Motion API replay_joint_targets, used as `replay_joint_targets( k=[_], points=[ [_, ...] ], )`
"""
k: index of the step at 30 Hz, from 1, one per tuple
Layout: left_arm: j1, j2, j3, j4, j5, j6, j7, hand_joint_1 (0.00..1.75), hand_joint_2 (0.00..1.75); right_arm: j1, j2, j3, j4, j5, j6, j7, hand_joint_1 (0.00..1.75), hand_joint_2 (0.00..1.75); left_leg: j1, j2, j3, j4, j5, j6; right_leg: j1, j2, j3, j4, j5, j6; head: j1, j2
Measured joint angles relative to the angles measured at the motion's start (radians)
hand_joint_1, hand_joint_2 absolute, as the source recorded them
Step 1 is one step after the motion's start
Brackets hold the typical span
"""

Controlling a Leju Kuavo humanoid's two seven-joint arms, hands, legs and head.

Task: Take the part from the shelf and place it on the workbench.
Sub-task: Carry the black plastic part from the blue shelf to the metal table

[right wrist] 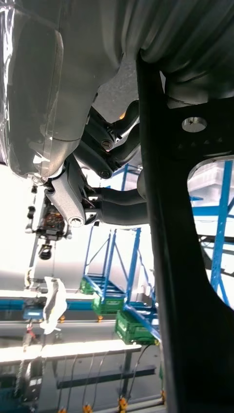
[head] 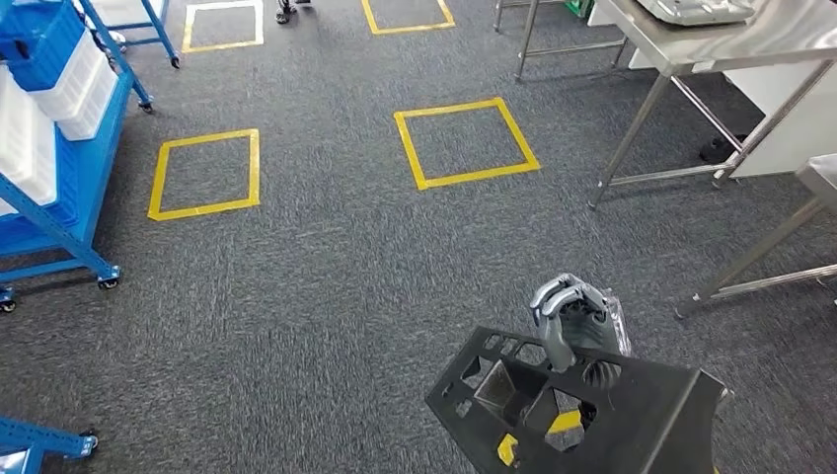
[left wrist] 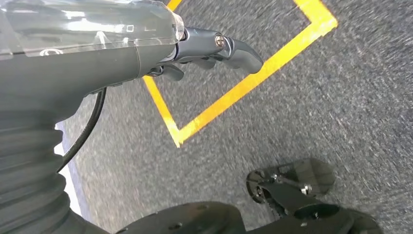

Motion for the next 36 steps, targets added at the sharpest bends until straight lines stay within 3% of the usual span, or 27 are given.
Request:
replay_joint_targets(
  k=[2, 3, 5, 7, 8, 9, 10, 11, 13, 15, 17, 19, 21, 23, 24, 25, 27, 29, 31, 33, 34, 36],
  points=[
    [-0.001, 0.000, -0.001, 0.000, -0.004, -0.001, 0.002, 0.00, 1.75, 0.003, 0.000, 0.000, 0.000, -0.001, -0.005, 0.000, 1.75, 1.75, 0.000, 0.013, 0.005, -0.012, 0.000, 0.009, -0.003, 0.021, -0.007, -0.001, 0.006, 0.014, 0.000, 0.000],
    [0.000, 0.001, -0.001, 0.000, -0.007, -0.002, 0.003, 0.00, 1.75, 0.005, 0.000, 0.000, 0.001, -0.003, -0.007, -0.001, 1.75, 1.75, 0.000, 0.025, 0.008, -0.019, 0.004, 0.015, -0.002, 0.015, -0.011, 0.002, 0.003, 0.019, 0.000, 0.000],
    [0.011, 0.004, -0.003, 0.000, -0.011, -0.002, 0.004, 0.00, 1.75, 0.008, 0.000, 0.000, 0.001, -0.006, -0.010, -0.004, 1.75, 1.75, 0.002, 0.052, 0.013, -0.032, 0.012, 0.028, 0.000, -0.035, -0.041, 0.061, -0.034, 0.028, 0.000, 0.000],
    [0.024, 0.008, -0.004, 0.000, -0.013, -0.002, 0.004, 0.00, 1.75, 0.010, 0.000, 0.000, 0.004, -0.008, -0.011, -0.004, 1.75, 1.75, -0.003, 0.079, 0.012, -0.034, 0.013, 0.033, -0.002, -0.094, -0.104, 0.191, -0.097, 0.033, 0.000, 0.000],
    [0.029, 0.009, -0.004, 0.000, -0.014, -0.002, 0.004, 0.00, 1.75, 0.012, 0.000, 0.000, 0.005, -0.009, -0.012, -0.004, 1.75, 1.75, -0.005, 0.093, 0.012, -0.034, 0.011, 0.033, -0.005, -0.106, -0.134, 0.250, -0.117, 0.036, 0.000, 0.000],
    [0.032, 0.010, -0.004, 0.000, -0.015, -0.002, 0.004, 0.00, 1.75, 0.014, 0.000, 0.000, 0.007, -0.009, -0.013, -0.004, 1.75, 1.75, -0.006, 0.106, 0.012, -0.034, 0.010, 0.033, -0.007, -0.110, -0.148, 0.278, -0.119, 0.038, 0.000, 0.000],
    [0.033, 0.011, -0.004, 0.000, -0.017, -0.002, 0.004, 0.00, 1.75, 0.015, 0.000, 0.000, 0.008, -0.009, -0.015, -0.005, 1.75, 1.75, -0.007, 0.118, 0.014, -0.034, 0.007, 0.032, -0.009, -0.114, -0.142, 0.267, -0.103, 0.039, 0.000, 0.000],
    [0.034, 0.012, -0.006, 0.000, -0.019, -0.002, 0.003, 0.00, 1.75, 0.017, 0.000, 0.000, 0.008, -0.009, -0.019, -0.005, 1.75, 1.75, -0.006, 0.130, 0.017, -0.034, 0.005, 0.030, -0.010, -0.121, -0.114, 0.215, -0.071, 0.039, 0.000, 0.000],
    [0.033, 0.013, -0.010, 0.000, -0.023, -0.002, 0.000, 0.00, 1.75, 0.016, 0.000, 0.000, 0.007, -0.006, -0.027, -0.004, 1.75, 1.75, -0.009, 0.149, 0.026, -0.033, -0.004, 0.023, -0.004, -0.165, -0.036, 0.071, -0.017, 0.033, 0.000, 0.000],
    [0.033, 0.014, -0.015, 0.000, -0.028, -0.002, -0.004, 0.00, 1.75, 0.015, 0.000, 0.000, 0.005, -0.001, -0.035, -0.004, 1.75, 1.75, -0.014, 0.166, 0.034, -0.033, -0.012, 0.013, 0.006, -0.192, 0.002, -0.002, -0.005, 0.021, 0.000, 0.000],
    [0.031, 0.015, -0.019, 0.000, -0.030, -0.001, -0.013, 0.00, 1.75, 0.016, 0.000, 0.000, 0.002, 0.003, -0.040, -0.003, 1.75, 1.75, -0.016, 0.186, 0.040, -0.034, -0.018, 0.003, 0.009, -0.172, 0.002, -0.006, -0.007, 0.010, 0.000, 0.000],
    [0.028, 0.015, -0.021, -0.001, -0.029, 0.005, -0.027, 0.00, 1.75, 0.014, 0.000, 0.000, 0.001, 0.001, -0.037, -0.004, 1.75, 1.75, -0.012, 0.164, 0.037, -0.012, -0.038, -0.007, 0.005, -0.148, 0.004, -0.013, -0.004, -0.002, 0.000, 0.000],
    [0.028, 0.015, -0.022, -0.002, -0.027, 0.009, -0.038, 0.00, 1.75, 0.009, 0.000, 0.000, 0.003, -0.008, -0.029, -0.004, 1.75, 1.75, -0.006, 0.106, -0.009, 0.088, -0.093, -0.013, 0.000, -0.124, 0.007, -0.018, -0.001, -0.013, 0.000, 0.000],
    [0.031, 0.015, -0.022, -0.002, -0.024, 0.010, -0.041, 0.00, 1.75, 0.006, 0.000, 0.000, 0.009, -0.015, -0.022, -0.004, 1.75, 1.75, -0.005, 0.077, -0.085, 0.231, -0.148, -0.016, 0.001, -0.097, 0.007, -0.017, -0.001, -0.018, 0.000, 0.000],
    [0.032, 0.015, -0.022, -0.002, -0.024, 0.010, -0.041, 0.00, 1.75, 0.006, 0.000, 0.000, 0.012, -0.016, -0.020, -0.004, 1.75, 1.75, -0.005, 0.073, -0.112, 0.274, -0.153, -0.016, 0.002, -0.082, 0.008, -0.017, -0.001, -0.018, 0.000, 0.000],
    [0.034, 0.016, -0.022, -0.002, -0.023, 0.011, -0.040, 0.00, 1.75, 0.006, 0.000, 0.000, 0.014, -0.014, -0.019, -0.005, 1.75, 1.75, -0.005, 0.071, -0.122, 0.276, -0.135, -0.016, 0.002, -0.066, 0.009, -0.015, -0.002, -0.017, 0.000, 0.000],
    [0.036, 0.016, -0.022, -0.002, -0.022, 0.012, -0.040, 0.00, 1.75, 0.007, 0.000, 0.000, 0.016, -0.010, -0.020, -0.007, 1.75, 1.75, -0.003, 0.055, -0.089, 0.168, -0.052, -0.012, 0.001, -0.037, 0.012, -0.012, -0.004, -0.014, 0.000, 0.000],
    [0.036, 0.017, -0.022, -0.002, -0.021, 0.012, -0.039, 0.00, 1.75, 0.008, 0.000, 0.000, 0.016, -0.008, -0.022, -0.008, 1.75, 1.75, 0.000, 0.011, -0.042, 0.040, 0.007, -0.006, 0.002, -0.012, 0.009, -0.005, -0.006, -0.006, 0.000, 0.000],
    [0.034, 0.018, -0.022, -0.002, -0.020, 0.011, -0.038, 0.00, 1.75, 0.010, 0.000, 0.000, 0.016, -0.007, -0.022, -0.009, 1.75, 1.75, -0.001, -0.009, -0.026, -0.003, 0.015, 0.001, 0.000, 0.009, 0.002, -0.003, -0.004, 0.006, 0.000, 0.000],
    [0.032, 0.017, -0.022, -0.002, -0.020, 0.011, -0.037, 0.00, 1.75, 0.014, 0.000, 0.000, 0.015, -0.007, -0.022, -0.010, 1.75, 1.75, 0.000, 0.013, -0.023, -0.011, 0.021, 0.013, -0.002, 0.023, -0.003, -0.005, 0.000, 0.020, 0.000, 0.000],
    [0.031, 0.017, -0.022, -0.002, -0.020, 0.011, -0.037, 0.00, 1.75, 0.015, 0.000, 0.000, 0.015, -0.007, -0.022, -0.010, 1.75, 1.75, 0.001, 0.026, -0.020, -0.017, 0.026, 0.020, -0.001, 0.009, -0.010, 0.005, -0.009, 0.025, 0.000, 0.000],
    [0.032, 0.016, -0.022, -0.002, -0.020, 0.011, -0.038, 0.00, 1.75, 0.014, -0.001, 0.000, 0.013, -0.007, -0.022, -0.011, 1.75, 1.75, 0.002, 0.054, -0.019, -0.028, 0.033, 0.030, 0.000, -0.052, -0.050, 0.088, -0.060, 0.033, 0.000, 0.000]
  ],
)
